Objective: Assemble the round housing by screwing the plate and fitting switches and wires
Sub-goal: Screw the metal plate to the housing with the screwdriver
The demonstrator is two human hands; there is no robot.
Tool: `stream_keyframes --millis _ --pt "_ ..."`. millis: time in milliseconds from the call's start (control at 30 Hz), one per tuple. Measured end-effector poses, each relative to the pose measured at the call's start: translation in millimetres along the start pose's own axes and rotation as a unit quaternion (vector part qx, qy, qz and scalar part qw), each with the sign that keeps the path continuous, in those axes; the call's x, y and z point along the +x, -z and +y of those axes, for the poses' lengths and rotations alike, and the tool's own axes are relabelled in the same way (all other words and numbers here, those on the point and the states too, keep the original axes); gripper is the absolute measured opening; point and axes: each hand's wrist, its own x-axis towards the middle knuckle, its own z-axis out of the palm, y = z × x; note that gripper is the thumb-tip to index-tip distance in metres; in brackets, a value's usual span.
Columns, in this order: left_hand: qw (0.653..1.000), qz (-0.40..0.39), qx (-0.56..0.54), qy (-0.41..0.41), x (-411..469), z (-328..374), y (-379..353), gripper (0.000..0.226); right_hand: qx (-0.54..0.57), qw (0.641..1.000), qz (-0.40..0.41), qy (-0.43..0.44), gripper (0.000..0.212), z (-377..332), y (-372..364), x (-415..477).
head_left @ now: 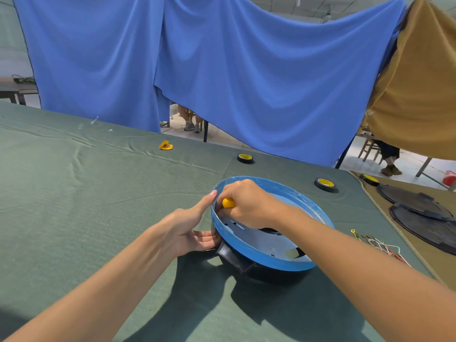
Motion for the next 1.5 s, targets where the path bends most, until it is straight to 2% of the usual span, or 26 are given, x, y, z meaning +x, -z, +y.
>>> stream_keyframes --millis 133,233,333,467,533,600,700,800,1033,1133,1367,1500 --pt "1.0 0.002 0.005 -0.007 1.0 0.1 0.5 0.098 -0.088 0.996 0.011 0.008 0.016 -4.9 -5.8 -1.4" --pt "1.0 0.006 0.014 -0.012 0.9 -0.2 1.1 0.098 -0.092 0.995 0.029 -0.004 0.01 -9.3 -8.9 -4.6" --pt "1.0 0.001 0.014 -0.015 -0.1 -0.8 1.4 0.093 -0.084 0.993 0.054 -0.059 0.003 -15.1 -13.9 -5.4" --pt "1.0 0.0 0.017 -0.022 -0.5 -1.6 1.3 0.101 -0.049 0.978 0.087 -0.185 0.029 -22.5 -23.6 1.8" --pt "1.0 0.002 0.016 -0.024 -0.2 -1.5 1.4 0.105 -0.034 0.971 0.098 -0.214 0.033 -25.8 -25.0 4.4" --pt "1.0 0.004 0.015 -0.026 0.4 -1.4 1.7 0.104 -0.026 0.975 0.084 -0.204 0.024 -25.8 -21.0 5.4" --pt "1.0 0.003 0.009 -0.027 2.1 -1.7 2.3 0.092 0.0 0.989 0.034 -0.146 0.003 -17.3 -9.7 3.1" --pt "1.0 0.0 0.009 -0.024 3.9 -1.7 3.2 0.085 -0.006 0.998 -0.003 -0.07 0.014 -8.5 -3.5 -1.3" --pt "1.0 -0.001 0.016 -0.025 3.8 -1.0 3.7 0.083 -0.113 0.992 0.007 0.056 0.019 -5.6 -5.2 -1.9" --pt "0.999 0.004 0.021 -0.029 2.8 -0.9 2.5 0.082 -0.122 0.991 0.024 0.046 0.015 -6.7 -9.2 -4.3" --pt "0.999 0.013 0.037 -0.038 0.8 -1.5 0.6 0.09 -0.034 0.993 0.068 -0.094 0.004 -12.5 -18.1 -3.4" --pt "0.998 0.006 0.037 -0.045 0.6 -1.5 1.4 0.094 -0.048 0.995 0.057 -0.073 0.01 -13.6 -16.7 -2.8"
